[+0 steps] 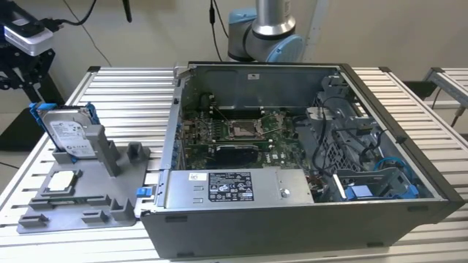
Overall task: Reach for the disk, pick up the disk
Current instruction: 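Pick up the disk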
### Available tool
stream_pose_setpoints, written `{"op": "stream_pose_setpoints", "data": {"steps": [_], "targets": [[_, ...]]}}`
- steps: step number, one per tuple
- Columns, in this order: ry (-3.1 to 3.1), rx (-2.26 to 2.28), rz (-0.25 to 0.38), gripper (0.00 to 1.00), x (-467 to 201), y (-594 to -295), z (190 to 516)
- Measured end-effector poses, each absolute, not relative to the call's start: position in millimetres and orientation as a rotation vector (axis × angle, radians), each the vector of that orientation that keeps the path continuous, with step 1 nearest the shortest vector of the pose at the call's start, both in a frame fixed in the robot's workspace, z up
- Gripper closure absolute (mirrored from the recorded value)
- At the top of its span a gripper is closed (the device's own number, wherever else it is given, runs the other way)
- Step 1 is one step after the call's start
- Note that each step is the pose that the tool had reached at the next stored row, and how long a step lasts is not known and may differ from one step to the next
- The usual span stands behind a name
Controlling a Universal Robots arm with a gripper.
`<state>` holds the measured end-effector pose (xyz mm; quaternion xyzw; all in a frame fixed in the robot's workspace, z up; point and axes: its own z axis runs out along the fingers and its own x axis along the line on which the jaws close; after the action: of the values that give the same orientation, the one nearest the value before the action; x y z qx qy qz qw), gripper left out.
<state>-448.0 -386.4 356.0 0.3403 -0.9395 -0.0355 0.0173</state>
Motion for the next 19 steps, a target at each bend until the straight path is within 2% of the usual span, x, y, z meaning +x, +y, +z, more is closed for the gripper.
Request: {"op": "stream_pose_setpoints", "data": {"steps": [8, 19], "targets": [[-2.835, 1.254, -0.106, 1.00, -448.0, -386.4, 356.0], [-2.831, 1.263, -0.106, 1.00, -448.0, -386.4, 355.9]]}}
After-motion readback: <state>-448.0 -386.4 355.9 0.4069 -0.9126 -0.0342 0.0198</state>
